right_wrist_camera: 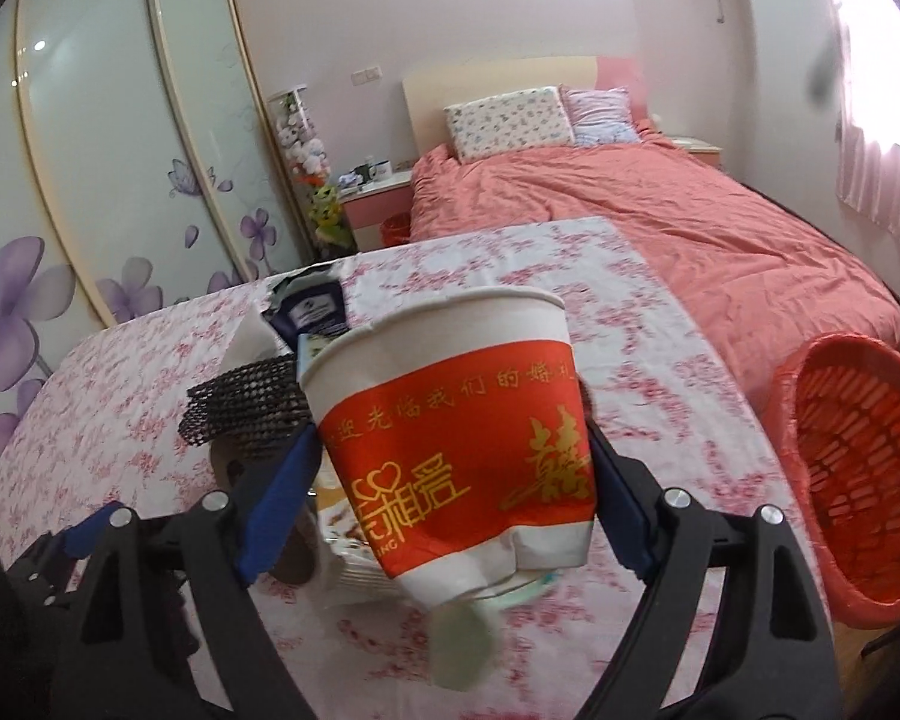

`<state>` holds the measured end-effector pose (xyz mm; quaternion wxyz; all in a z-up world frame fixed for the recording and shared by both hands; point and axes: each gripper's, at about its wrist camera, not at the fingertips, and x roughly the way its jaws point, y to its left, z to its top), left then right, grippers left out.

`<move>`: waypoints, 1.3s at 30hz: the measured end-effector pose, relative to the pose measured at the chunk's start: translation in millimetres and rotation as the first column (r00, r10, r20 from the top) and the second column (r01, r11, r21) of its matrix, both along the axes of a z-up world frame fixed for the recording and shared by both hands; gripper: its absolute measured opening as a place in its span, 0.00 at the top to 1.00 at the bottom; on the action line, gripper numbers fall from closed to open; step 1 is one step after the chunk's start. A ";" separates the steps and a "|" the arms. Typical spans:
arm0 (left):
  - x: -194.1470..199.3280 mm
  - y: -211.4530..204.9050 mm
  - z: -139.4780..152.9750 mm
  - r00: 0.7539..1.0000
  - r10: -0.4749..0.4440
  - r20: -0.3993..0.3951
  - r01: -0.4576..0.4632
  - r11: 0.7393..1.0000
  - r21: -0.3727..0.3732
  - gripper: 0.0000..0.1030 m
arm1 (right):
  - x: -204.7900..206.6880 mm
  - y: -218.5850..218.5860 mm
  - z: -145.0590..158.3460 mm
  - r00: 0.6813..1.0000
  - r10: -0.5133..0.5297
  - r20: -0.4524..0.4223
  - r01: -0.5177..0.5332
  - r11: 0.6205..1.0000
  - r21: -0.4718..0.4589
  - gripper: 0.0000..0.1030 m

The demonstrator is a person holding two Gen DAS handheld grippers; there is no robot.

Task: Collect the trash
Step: 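Grasp the brown hair clip with the left tool while the right tool holds the cup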

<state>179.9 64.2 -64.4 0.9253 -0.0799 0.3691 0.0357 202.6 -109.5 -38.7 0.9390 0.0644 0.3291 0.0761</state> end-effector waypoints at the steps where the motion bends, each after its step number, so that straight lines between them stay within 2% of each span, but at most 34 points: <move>1: 3.4 -2.7 -2.0 1.000 -0.001 -0.007 0.001 1.000 0.000 0.10 | -1.4 -4.5 -0.1 1.000 -0.010 0.004 0.010 1.000 -0.007 0.20; 7: 22.9 -18.3 -15.2 0.998 0.008 -0.063 -0.009 1.000 -0.006 0.19 | -1.6 -26.3 -9.8 0.998 -0.056 -0.025 0.056 0.998 0.010 0.20; 11: 27.7 -18.5 -21.9 0.996 0.012 -0.094 -0.011 1.000 0.008 0.32 | -1.4 -32.3 -15.4 0.997 -0.067 -0.036 0.068 0.998 0.016 0.20; 13: 25.5 -14.5 -21.4 0.996 0.002 -0.092 -0.003 1.000 -0.005 0.33 | -2.1 -33.3 -15.9 0.997 -0.069 -0.035 0.069 0.997 0.016 0.20; 17: 16.0 1.6 -16.6 0.997 0.008 -0.078 -0.005 1.000 0.030 0.37 | -1.1 -34.0 -16.1 0.997 -0.071 -0.036 0.071 0.997 0.020 0.20; 22: 14.5 24.4 -20.1 0.993 0.010 -0.116 -0.015 0.999 -0.049 0.37 | -0.1 -30.4 -18.6 0.997 -0.065 -0.042 0.066 0.997 0.025 0.20; 24: 10.4 20.7 -18.2 0.994 -0.005 -0.107 -0.005 0.996 -0.093 0.37 | -0.1 -29.4 -20.3 0.997 -0.064 -0.044 0.065 0.998 0.024 0.20; 28: 8.1 3.0 -14.1 0.996 -0.030 -0.083 0.023 0.996 -0.082 0.36 | -0.3 -28.7 -20.8 0.997 -0.062 -0.044 0.063 0.998 0.023 0.20; 33: 9.1 -5.6 -11.1 0.997 -0.031 -0.071 0.022 0.992 -0.123 0.36 | -1.2 -28.5 -20.0 0.998 -0.060 -0.037 0.061 0.998 0.015 0.20; 35: 7.3 -12.3 -8.5 0.998 -0.020 -0.051 0.015 0.996 -0.088 0.36 | -1.4 -29.6 -20.6 0.998 -0.060 -0.034 0.060 0.998 0.013 0.20; 38: 16.7 -17.0 -12.9 0.997 -0.018 -0.081 0.013 0.998 -0.069 0.37 | -1.5 -30.5 -21.5 0.997 -0.061 -0.035 0.062 0.998 0.017 0.20; 39: 19.2 -19.1 -15.6 0.996 -0.008 -0.092 0.003 0.999 -0.054 0.42 | -2.3 -31.3 -21.8 0.997 -0.063 -0.036 0.064 0.998 0.019 0.20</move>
